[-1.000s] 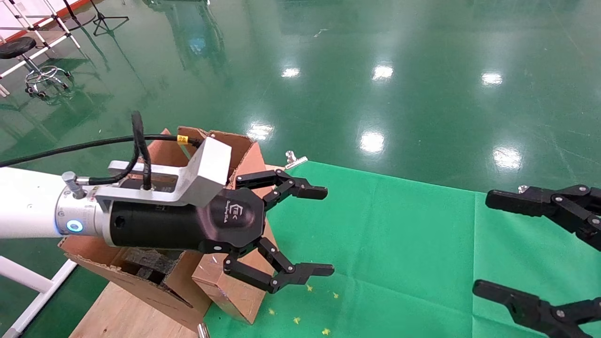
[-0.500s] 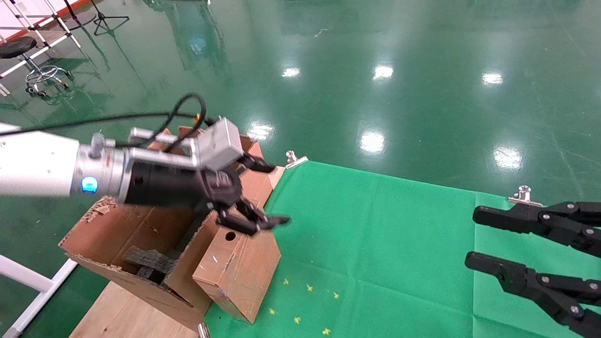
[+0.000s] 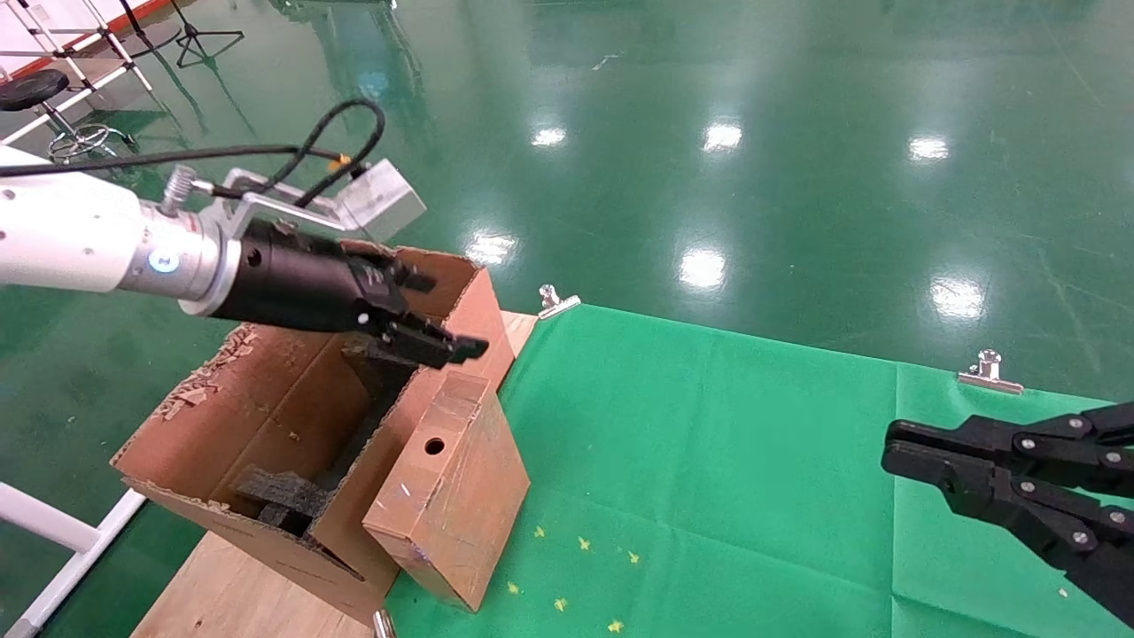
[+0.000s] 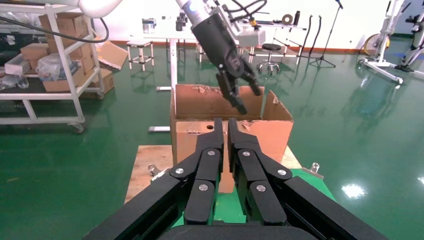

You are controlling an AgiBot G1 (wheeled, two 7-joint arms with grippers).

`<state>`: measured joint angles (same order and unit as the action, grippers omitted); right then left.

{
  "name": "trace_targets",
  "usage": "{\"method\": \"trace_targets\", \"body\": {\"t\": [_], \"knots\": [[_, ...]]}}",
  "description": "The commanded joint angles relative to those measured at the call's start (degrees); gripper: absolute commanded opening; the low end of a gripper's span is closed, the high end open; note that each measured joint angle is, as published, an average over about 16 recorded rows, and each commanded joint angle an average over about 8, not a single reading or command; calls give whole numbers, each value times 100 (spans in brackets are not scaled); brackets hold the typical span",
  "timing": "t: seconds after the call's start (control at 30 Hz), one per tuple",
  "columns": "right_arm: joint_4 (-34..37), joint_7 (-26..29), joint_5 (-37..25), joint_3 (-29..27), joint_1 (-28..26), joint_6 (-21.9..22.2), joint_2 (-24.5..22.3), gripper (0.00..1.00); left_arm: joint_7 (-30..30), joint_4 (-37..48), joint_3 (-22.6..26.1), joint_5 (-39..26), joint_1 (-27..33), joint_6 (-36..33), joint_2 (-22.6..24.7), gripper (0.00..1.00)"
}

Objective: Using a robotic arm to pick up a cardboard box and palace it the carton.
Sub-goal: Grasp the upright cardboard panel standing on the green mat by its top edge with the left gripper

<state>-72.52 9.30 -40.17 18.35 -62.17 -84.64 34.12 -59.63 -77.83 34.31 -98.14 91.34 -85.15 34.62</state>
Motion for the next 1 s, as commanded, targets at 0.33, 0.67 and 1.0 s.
{"method": "trace_targets", "body": {"t": [0.33,0.67,1.0], "knots": [[0,-1,1,1,0,1,-1,0,-877,-9,500,-204,203,-340,122,100],[0,-1,2,2,-1,1,-1,0,-1174,-13,1019,-68,68,-319,116,100],[1,-2,3,3,0,2,-2,41,-1048,-18,1330,-15,85,-278,127,95]]}}
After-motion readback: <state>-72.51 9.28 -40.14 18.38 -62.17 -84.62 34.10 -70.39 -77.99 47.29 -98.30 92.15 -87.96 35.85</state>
